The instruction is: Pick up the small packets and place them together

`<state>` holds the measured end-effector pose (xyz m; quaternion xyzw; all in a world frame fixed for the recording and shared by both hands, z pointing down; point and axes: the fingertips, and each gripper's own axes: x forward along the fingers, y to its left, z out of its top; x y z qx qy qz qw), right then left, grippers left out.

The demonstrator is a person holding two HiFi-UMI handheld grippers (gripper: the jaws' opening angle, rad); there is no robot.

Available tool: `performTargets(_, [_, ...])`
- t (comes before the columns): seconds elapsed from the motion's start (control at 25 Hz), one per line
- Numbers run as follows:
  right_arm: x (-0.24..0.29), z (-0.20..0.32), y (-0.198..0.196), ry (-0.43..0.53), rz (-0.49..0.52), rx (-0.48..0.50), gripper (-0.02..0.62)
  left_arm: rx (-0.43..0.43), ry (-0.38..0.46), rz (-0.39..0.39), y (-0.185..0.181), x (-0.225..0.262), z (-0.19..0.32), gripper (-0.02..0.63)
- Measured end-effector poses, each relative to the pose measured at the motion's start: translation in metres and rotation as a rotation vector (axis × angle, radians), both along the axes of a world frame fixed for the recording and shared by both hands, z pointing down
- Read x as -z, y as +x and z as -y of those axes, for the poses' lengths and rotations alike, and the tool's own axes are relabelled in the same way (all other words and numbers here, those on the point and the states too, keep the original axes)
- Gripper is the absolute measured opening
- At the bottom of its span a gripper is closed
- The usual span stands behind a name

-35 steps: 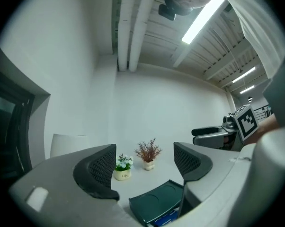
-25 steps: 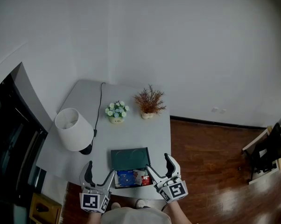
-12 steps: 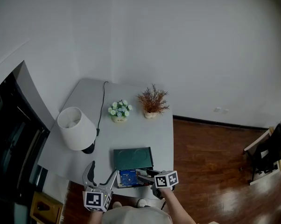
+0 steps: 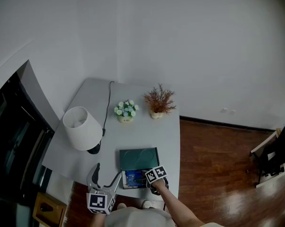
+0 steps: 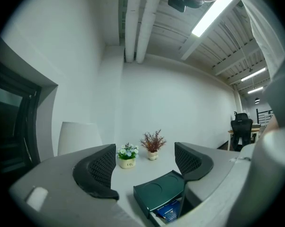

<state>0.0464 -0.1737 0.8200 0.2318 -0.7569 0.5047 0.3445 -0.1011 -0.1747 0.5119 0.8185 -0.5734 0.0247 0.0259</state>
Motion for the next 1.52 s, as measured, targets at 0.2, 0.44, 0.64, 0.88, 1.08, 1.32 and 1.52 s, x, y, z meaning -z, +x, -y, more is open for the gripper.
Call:
performTargets(0.2, [-0.006,0.0,0.004,0.034,-0.079,0.037,0.142,0.007,-0.012,0.0,-0.004,-0.004,-0.004,0.379])
performTargets(0.44, [0.016,-0.004,0.011,0.072,-0.026,0.008,0.057,0.009,-0.025,-0.013,-0.006,-0.011,-0.005,0.379])
performTargets(0.64, [0.042,-0.017,0.02,0.112,0.024,-0.033,0.023,-0.001,-0.023,-0.02,-0.003,-0.011,-0.003,0.379])
performTargets(0.88, [0.086,-0.021,0.035,0.193,0.104,-0.115,0.023,-0.004,-0.024,-0.021,-0.002,-0.012,-0.002,0.379])
performTargets(1.08, [0.133,0.007,0.036,0.307,0.206,-0.201,0.023,0.01,-0.019,-0.02,-0.006,-0.01,-0.006,0.379])
performTargets(1.32, [0.141,0.063,0.016,0.361,0.253,-0.24,0.021,0.037,-0.021,-0.022,-0.016,-0.01,-0.015,0.379])
performTargets(1.52, [0.112,0.101,-0.012,0.334,0.204,-0.269,0.055,0.06,-0.027,-0.021,-0.022,-0.011,-0.024,0.379])
